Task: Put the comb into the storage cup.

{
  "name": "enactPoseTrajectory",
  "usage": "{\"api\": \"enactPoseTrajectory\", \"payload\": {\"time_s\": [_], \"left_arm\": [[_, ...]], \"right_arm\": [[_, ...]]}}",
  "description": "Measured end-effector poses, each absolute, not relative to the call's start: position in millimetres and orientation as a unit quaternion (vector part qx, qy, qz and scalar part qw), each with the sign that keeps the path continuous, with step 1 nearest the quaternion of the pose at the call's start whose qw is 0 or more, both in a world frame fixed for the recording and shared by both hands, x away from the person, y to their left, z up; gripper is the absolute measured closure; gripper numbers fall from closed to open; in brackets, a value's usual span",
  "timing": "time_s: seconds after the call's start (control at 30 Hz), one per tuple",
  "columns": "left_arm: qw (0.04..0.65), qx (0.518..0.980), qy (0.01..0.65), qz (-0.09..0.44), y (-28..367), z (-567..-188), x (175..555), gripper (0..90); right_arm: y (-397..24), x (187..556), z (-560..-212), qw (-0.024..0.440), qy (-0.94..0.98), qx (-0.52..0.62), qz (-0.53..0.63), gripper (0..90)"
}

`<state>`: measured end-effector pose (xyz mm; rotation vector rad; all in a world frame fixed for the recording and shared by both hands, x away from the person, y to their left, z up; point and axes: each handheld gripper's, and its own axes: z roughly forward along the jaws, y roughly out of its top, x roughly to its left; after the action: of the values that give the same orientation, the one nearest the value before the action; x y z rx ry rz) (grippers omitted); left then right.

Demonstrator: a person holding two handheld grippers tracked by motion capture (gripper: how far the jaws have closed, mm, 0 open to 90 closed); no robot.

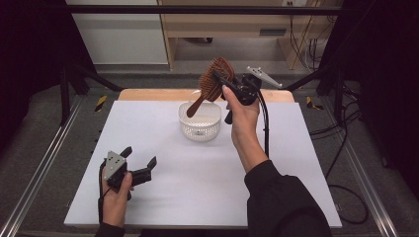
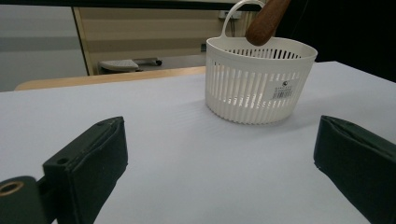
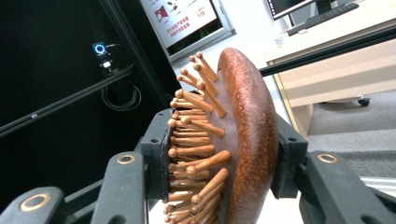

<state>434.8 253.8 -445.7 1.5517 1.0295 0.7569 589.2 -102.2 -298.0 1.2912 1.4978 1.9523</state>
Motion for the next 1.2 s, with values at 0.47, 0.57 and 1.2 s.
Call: {"api": "enactPoseTrajectory", "payload": {"time_s": [0.47,0.57,1.2], "left_arm": [[0.536,0.652,0.431,0.318,253.8,-445.7,434.4,2.9],[0.536,0.652,0.431,0.318,254.1,-445.7,434.4,2.9],[0.535,0.652,0.431,0.321,254.5,-445.5,434.1,2.9]], "right_arm": [[-99.9,596.2,-310.4,0.181,0.535,0.467,0.680,51.2],[-100.2,597.8,-316.0,0.180,0.535,0.471,0.678,51.3],[-91.0,603.3,-337.5,0.174,0.540,0.481,0.669,51.2]]}}
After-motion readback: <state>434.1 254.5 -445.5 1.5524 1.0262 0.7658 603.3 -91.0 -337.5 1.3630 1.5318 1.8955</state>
